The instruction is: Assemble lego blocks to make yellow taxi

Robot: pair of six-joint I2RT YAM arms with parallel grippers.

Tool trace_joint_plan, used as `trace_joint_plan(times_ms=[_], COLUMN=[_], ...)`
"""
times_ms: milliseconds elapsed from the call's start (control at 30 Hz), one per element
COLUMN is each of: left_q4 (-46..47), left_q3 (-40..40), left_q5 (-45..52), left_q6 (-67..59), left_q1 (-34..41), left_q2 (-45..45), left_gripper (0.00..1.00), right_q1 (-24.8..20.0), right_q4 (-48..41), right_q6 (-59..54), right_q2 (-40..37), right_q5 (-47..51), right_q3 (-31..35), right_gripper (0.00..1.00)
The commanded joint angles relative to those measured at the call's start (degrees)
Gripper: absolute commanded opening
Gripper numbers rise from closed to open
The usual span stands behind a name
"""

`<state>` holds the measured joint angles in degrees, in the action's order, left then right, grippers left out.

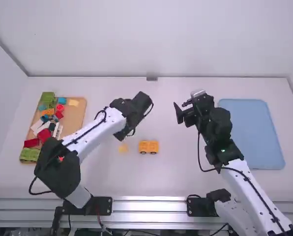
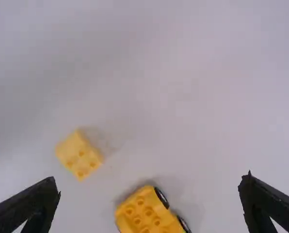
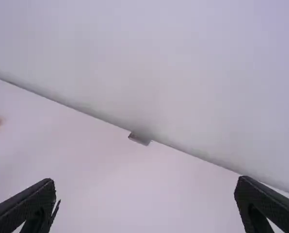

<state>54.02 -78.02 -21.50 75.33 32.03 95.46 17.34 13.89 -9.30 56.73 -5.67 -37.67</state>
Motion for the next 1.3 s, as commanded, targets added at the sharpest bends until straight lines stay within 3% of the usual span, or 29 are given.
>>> trace_joint_plan(times_ms=[0,100,267,367,567,733,833,867,933,1100,1267], left_q4=[1.0,1.4,-0.8,-3.5,-4.5,-7.5,-9.6,-9.6,-11.0,-14.1,-23.6], left_q3=[-2.5,-3.5,-2.5,-1.4,2.7,7.6,13.5,13.5,19.6,30.1,37.2], left_q5=[-6.9,-11.0,-9.9,-2.8,26.4,44.2,60.5,60.5,70.9,80.0,79.7], left_q6=[-32.4,-50.4,-75.3,-90.1,-126.0,-139.8,-152.3,-152.3,-162.6,-172.3,-168.3], left_q1=[-0.5,-0.5,-0.5,-0.8,-7.1,-15.6,-23.4,-23.4,-29.4,-38.1,-40.0], left_q2=[-0.9,-0.9,-0.9,-0.9,-1.9,-2.1,-2.0,-2.0,-2.0,-2.0,-0.7], left_gripper=[0.99,0.99,0.99,0.99,0.99,0.99,0.99,0.99,0.99,0.99,0.99], right_q1=[-0.2,-0.2,-0.1,-0.1,-0.2,-0.2,-0.2,-0.2,-0.1,-0.1,0.0], right_q4=[-0.1,-0.2,-0.2,0.0,-0.5,-0.6,-0.4,-0.4,-0.2,-0.2,-0.2], right_q6=[-0.2,-0.2,-1.7,-1.7,-1.7,-1.7,-1.7,-1.7,-1.7,-1.7,-1.1], right_q2=[0.2,0.2,0.2,0.2,0.2,0.2,0.2,0.2,0.2,0.2,0.2], right_q5=[-0.1,-0.1,-0.1,-0.1,-0.1,-0.1,-0.1,-0.1,-0.1,-0.1,-0.1], right_q3=[-2.4,-2.4,-2.4,-2.4,-2.4,-2.4,-2.4,-2.4,-2.4,-2.4,-2.4], right_gripper=[0.98,0.98,0.98,0.98,0.98,0.98,0.98,0.98,0.98,0.98,0.98])
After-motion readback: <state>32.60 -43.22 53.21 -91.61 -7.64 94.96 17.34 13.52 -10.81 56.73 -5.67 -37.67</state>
